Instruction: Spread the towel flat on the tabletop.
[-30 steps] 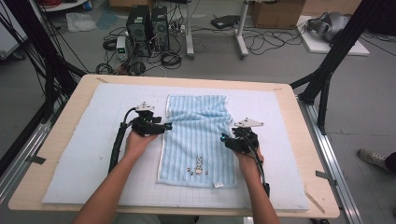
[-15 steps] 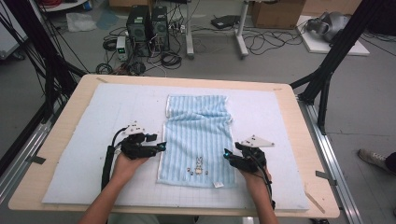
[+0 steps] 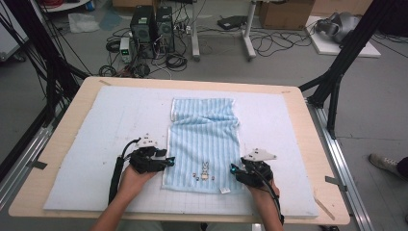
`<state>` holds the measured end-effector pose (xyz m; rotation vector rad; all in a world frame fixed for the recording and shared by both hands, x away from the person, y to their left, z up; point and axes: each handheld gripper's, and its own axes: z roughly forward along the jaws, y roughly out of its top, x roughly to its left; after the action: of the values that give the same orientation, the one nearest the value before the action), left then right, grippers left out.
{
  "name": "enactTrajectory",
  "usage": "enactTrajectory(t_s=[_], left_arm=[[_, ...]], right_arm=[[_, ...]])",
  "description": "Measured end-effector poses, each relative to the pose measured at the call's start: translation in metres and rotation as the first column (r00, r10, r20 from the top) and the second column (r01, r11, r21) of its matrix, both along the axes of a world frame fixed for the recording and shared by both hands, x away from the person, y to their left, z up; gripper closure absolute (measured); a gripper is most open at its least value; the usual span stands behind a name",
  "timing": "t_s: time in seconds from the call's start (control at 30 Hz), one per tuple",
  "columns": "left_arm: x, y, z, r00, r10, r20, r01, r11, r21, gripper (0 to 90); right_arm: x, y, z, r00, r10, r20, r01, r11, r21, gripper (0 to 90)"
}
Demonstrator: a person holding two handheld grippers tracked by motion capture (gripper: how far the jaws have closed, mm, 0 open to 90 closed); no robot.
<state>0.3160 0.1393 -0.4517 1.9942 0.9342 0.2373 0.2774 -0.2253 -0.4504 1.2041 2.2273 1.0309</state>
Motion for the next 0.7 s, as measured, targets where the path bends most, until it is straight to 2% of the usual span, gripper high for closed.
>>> enactTrajectory(t_s=[0.03, 0.13, 0.2, 0.23, 0.27, 0.3, 0.4, 0.5, 0.7], left_arm=[[-0.001, -0.002, 0.000, 1.0000, -0.001, 0.002, 0.001, 1.0000, 0.005, 51.7], [-0.005, -0.006, 0.000, 0.9990, 0.026, 0.037, -0.028, 0.9975, 0.064, 57.9], [-0.007, -0.006, 0.001, 0.9975, 0.033, 0.062, -0.039, 0.9949, 0.093, 69.7], [-0.007, -0.004, 0.001, 0.9989, 0.016, 0.044, -0.019, 0.9968, 0.078, 76.4], [-0.008, -0.004, 0.001, 0.9993, 0.010, 0.037, -0.013, 0.9975, 0.069, 87.4], [-0.009, -0.005, 0.001, 0.9988, 0.012, 0.048, -0.015, 0.9971, 0.075, 87.6], [-0.013, -0.002, 0.001, 0.9992, 0.012, 0.039, -0.015, 0.9974, 0.071, 88.1], [-0.018, 0.004, 0.001, 0.9997, 0.006, 0.022, -0.007, 0.9984, 0.056, 88.3], [-0.031, 0.015, 0.000, 0.9999, 0.002, 0.016, -0.002, 0.9996, 0.030, 88.2]], right_arm=[[0.000, 0.000, 0.000, 1.0000, -0.002, -0.004, 0.002, 1.000, 0.006, 55.2], [0.003, -0.001, 0.000, 0.9998, -0.002, -0.020, 0.003, 1.000, 0.024, 61.9], [0.003, -0.002, 0.001, 0.9995, -0.002, -0.031, 0.003, 0.999, 0.033, 70.8], [0.004, -0.003, 0.001, 0.9994, 0.002, -0.034, 0.000, 0.999, 0.041, 77.9], [0.003, -0.003, 0.001, 0.9991, 0.007, -0.042, -0.005, 0.999, 0.053, 81.6], [0.001, -0.003, 0.001, 0.9988, 0.009, -0.048, -0.006, 0.998, 0.057, 83.1], [-0.004, -0.003, 0.000, 0.9991, 0.015, -0.039, -0.013, 0.998, 0.059, 83.8], [-0.010, -0.001, 0.001, 0.9991, 0.020, -0.037, -0.018, 0.998, 0.060, 83.6], [-0.024, 0.006, 0.001, 0.9985, 0.045, -0.032, -0.044, 0.998, 0.046, 83.1]])
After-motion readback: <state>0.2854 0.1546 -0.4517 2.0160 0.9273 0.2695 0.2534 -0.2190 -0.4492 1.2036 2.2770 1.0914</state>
